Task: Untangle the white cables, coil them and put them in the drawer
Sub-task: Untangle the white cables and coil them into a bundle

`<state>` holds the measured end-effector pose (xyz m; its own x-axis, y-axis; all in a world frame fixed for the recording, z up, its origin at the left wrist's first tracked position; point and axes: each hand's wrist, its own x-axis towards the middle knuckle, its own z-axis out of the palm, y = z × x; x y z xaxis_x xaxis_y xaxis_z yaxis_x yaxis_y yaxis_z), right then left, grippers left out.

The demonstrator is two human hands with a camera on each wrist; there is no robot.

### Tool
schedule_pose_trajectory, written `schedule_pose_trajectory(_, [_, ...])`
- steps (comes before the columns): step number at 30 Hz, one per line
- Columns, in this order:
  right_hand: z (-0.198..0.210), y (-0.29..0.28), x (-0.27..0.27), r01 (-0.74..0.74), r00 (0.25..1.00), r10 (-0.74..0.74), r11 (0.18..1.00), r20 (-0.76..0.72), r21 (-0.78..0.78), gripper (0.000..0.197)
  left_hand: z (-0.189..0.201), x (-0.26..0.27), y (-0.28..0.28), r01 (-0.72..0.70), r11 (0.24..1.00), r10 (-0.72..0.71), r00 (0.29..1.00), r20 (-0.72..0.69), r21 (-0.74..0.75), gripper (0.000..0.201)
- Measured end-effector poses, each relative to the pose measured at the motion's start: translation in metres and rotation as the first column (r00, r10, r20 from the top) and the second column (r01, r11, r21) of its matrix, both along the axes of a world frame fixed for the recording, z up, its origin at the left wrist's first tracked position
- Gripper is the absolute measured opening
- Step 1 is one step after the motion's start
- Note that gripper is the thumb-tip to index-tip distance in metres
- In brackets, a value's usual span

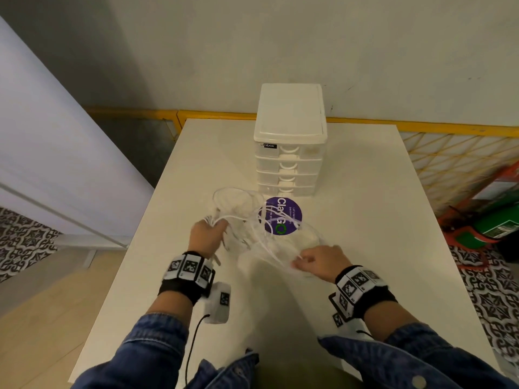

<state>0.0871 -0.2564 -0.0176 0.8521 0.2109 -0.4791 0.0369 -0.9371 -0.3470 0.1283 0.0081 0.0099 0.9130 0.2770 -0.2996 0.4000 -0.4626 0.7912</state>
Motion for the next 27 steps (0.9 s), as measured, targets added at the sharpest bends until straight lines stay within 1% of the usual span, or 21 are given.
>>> schedule_pose_trajectory(2, [0.002, -0.014, 0.005, 0.136, 0.987, -0.134, 0.991, 0.089, -0.015, 0.044, 0.005, 0.010, 0.012, -0.052, 0.999, 0.050, 0.992, 0.112, 0.009, 0.027])
schedule_pose_trajectory(3, [0.005, -0.019, 0.009, 0.205, 0.967, -0.208, 0.978, 0.148, 0.032, 0.042, 0.005, 0.013, 0.015, -0.058, 0.997, 0.051, 0.988, 0.145, 0.044, 0.028])
schedule_pose_trajectory(4, [0.008, -0.024, 0.013, 0.279, 0.933, -0.301, 0.952, 0.200, 0.130, 0.039, 0.005, 0.015, 0.017, -0.068, 0.994, 0.053, 0.984, 0.171, 0.080, 0.030])
schedule_pose_trajectory(5, [0.013, -0.027, 0.016, 0.345, 0.881, -0.409, 0.900, 0.239, 0.268, 0.036, 0.004, 0.017, 0.017, -0.083, 0.991, 0.062, 0.980, 0.187, 0.102, 0.031])
schedule_pose_trajectory(7, [0.022, -0.032, 0.020, 0.413, 0.758, -0.603, 0.739, 0.249, 0.533, 0.029, 0.005, 0.017, 0.016, -0.112, 0.984, 0.083, 0.975, 0.206, 0.137, 0.029])
schedule_pose_trajectory(10, [0.034, -0.033, 0.018, 0.417, 0.613, -0.771, 0.502, 0.174, 0.758, 0.019, 0.007, 0.015, 0.014, -0.053, 0.964, 0.003, 0.981, 0.192, 0.259, 0.026])
schedule_pose_trajectory(11, [0.035, -0.032, 0.017, 0.426, 0.562, -0.815, 0.434, 0.143, 0.794, 0.017, 0.007, 0.013, 0.013, -0.011, 0.953, -0.041, 0.985, 0.166, 0.301, 0.024])
schedule_pose_trajectory(12, [0.035, -0.033, 0.017, 0.442, 0.512, -0.850, 0.388, 0.128, 0.809, 0.015, 0.007, 0.011, 0.012, 0.028, 0.938, -0.079, 0.988, 0.135, 0.344, 0.021])
schedule_pose_trajectory(14, [0.028, -0.036, 0.013, 0.510, 0.407, -0.911, 0.291, 0.071, 0.810, 0.016, 0.003, 0.005, 0.013, 0.061, 0.910, -0.096, 0.993, 0.067, 0.411, 0.020])
schedule_pose_trajectory(16, [0.013, -0.043, 0.006, 0.630, 0.306, -0.952, 0.193, -0.011, 0.752, 0.018, 0.000, -0.001, 0.016, 0.061, 0.879, -0.072, 0.997, 0.006, 0.473, 0.023])
schedule_pose_trajectory(17, [0.005, -0.047, 0.000, 0.705, 0.264, -0.964, 0.172, -0.030, 0.688, 0.019, -0.002, -0.004, 0.017, 0.065, 0.866, -0.065, 0.998, -0.018, 0.496, 0.023])
schedule_pose_trajectory(18, [-0.004, -0.052, -0.005, 0.772, 0.240, -0.970, 0.171, -0.032, 0.612, 0.020, -0.003, -0.007, 0.018, 0.073, 0.857, -0.063, 0.997, -0.038, 0.510, 0.020])
schedule_pose_trajectory(19, [-0.011, -0.056, -0.009, 0.819, 0.238, -0.971, 0.184, -0.030, 0.543, 0.024, -0.004, -0.010, 0.018, 0.089, 0.853, -0.071, 0.996, -0.055, 0.514, 0.019])
schedule_pose_trajectory(20, [-0.013, -0.060, -0.013, 0.852, 0.266, -0.964, 0.223, -0.024, 0.473, 0.030, -0.005, -0.012, 0.016, 0.120, 0.853, -0.097, 0.993, -0.071, 0.508, 0.019])
schedule_pose_trajectory(21, [-0.014, -0.062, -0.015, 0.869, 0.323, -0.946, 0.290, -0.014, 0.401, 0.037, -0.007, -0.013, 0.013, 0.164, 0.855, -0.143, 0.986, -0.080, 0.492, 0.021])
schedule_pose_trajectory(22, [-0.013, -0.062, -0.014, 0.859, 0.403, -0.915, 0.381, 0.009, 0.341, 0.043, -0.010, -0.014, 0.008, 0.213, 0.857, -0.200, 0.977, -0.079, 0.469, 0.024])
schedule_pose_trajectory(23, [-0.010, -0.060, -0.013, 0.819, 0.489, -0.870, 0.481, 0.058, 0.314, 0.047, -0.012, -0.016, 0.004, 0.256, 0.858, -0.249, 0.966, -0.075, 0.445, 0.028])
schedule_pose_trajectory(24, [-0.005, -0.054, -0.012, 0.747, 0.555, -0.818, 0.569, 0.149, 0.343, 0.049, -0.013, -0.017, -0.001, 0.288, 0.858, -0.284, 0.956, -0.074, 0.425, 0.032])
schedule_pose_trajectory(25, [-0.002, -0.047, -0.011, 0.633, 0.596, -0.754, 0.654, 0.278, 0.415, 0.048, -0.013, -0.018, -0.004, 0.307, 0.862, -0.303, 0.950, -0.076, 0.404, 0.035])
schedule_pose_trajectory(26, [0.002, -0.037, -0.009, 0.481, 0.605, -0.680, 0.727, 0.414, 0.491, 0.045, -0.014, -0.018, -0.007, 0.318, 0.869, -0.314, 0.947, -0.073, 0.378, 0.035])
schedule_pose_trajectory(27, [0.006, -0.025, -0.008, 0.311, 0.626, -0.595, 0.783, 0.503, 0.539, 0.039, -0.014, -0.017, -0.009, 0.327, 0.881, -0.321, 0.944, -0.076, 0.341, 0.034])
